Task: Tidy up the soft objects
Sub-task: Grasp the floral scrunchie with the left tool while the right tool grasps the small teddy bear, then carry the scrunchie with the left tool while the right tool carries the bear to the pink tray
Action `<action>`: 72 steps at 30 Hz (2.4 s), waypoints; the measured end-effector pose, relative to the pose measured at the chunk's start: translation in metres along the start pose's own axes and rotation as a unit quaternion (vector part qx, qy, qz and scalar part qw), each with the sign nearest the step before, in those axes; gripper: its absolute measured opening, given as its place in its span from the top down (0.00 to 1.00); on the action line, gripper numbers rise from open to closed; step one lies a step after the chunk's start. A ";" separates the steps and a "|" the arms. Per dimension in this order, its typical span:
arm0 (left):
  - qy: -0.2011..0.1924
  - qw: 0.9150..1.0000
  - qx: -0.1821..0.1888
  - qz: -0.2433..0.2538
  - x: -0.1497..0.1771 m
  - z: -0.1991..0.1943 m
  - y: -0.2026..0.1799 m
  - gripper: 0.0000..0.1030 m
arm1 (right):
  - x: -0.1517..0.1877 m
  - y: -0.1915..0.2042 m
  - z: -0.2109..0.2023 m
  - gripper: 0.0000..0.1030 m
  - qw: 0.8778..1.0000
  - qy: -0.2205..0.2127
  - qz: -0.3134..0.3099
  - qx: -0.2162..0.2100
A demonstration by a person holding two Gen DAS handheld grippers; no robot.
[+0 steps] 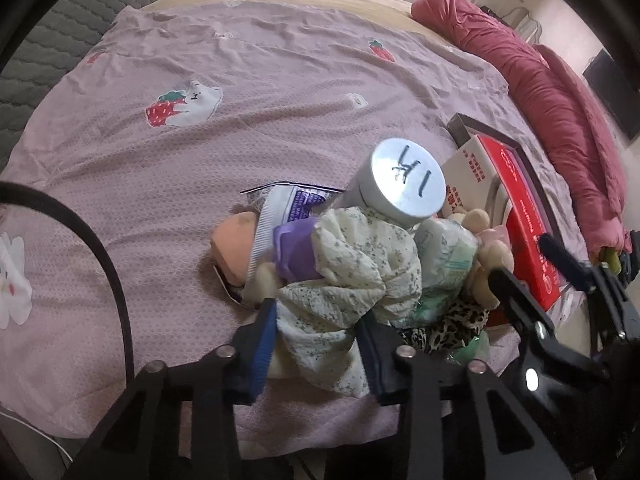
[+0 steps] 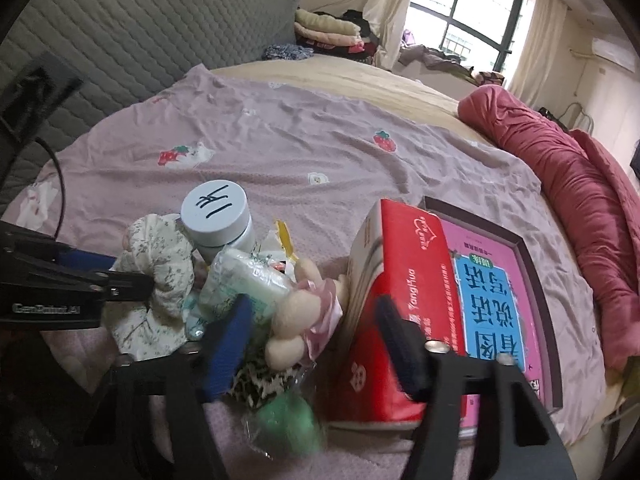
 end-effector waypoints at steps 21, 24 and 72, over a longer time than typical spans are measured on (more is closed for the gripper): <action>-0.038 0.996 0.078 -0.022 0.002 -0.038 0.013 0.86 | -0.011 -0.030 -0.023 0.84 0.997 -0.027 0.063 -0.037; -0.051 0.996 0.076 -0.019 0.001 -0.051 0.011 0.86 | -0.014 -0.036 -0.034 0.84 0.996 -0.042 0.072 -0.043; -0.106 0.972 0.009 0.208 -0.023 -0.085 -0.264 0.86 | 0.057 -0.223 -0.133 0.84 0.962 -0.137 0.233 0.031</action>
Point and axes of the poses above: each gripper's, at about its wrist camera, not at the fingertips, and z roughly the way its jaws point, y to its left, x to its underside, the point moved 4 cm from there along z, roughly the way its jaws point, and after that the axes turned 4 degrees about -z, right-handed, at the moved point
